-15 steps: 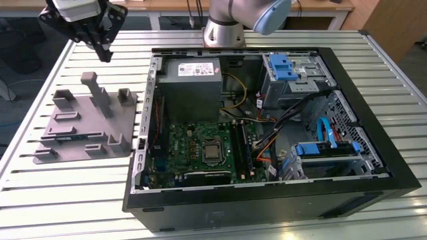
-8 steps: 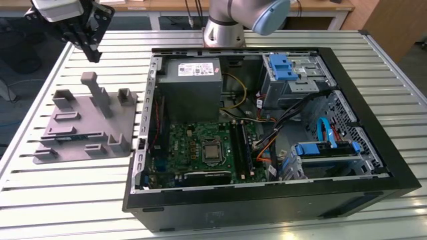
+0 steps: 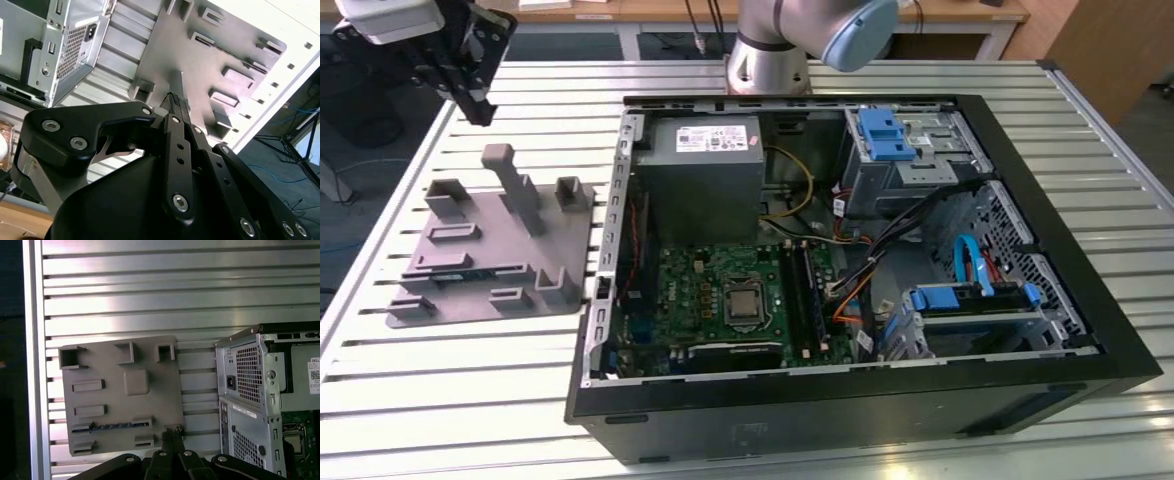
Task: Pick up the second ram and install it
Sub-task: 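Reach for the second ram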
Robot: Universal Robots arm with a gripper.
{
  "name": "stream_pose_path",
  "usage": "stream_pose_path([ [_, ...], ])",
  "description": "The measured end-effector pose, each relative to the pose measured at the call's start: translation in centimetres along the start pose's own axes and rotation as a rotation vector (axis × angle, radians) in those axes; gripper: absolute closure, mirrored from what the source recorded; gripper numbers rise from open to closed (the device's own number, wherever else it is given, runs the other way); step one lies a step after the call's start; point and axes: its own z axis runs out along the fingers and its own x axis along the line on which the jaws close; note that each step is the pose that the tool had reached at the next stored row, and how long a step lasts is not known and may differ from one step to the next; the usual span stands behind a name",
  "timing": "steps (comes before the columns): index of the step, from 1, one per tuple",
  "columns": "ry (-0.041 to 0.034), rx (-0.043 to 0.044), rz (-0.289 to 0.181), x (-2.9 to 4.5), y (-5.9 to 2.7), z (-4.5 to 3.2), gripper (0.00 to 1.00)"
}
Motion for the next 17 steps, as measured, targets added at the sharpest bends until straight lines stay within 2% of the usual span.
stream_pose_path([
  [17,-0.0001,-0.0001,0.000,4.53,-0.34,-0.08,0.90],
])
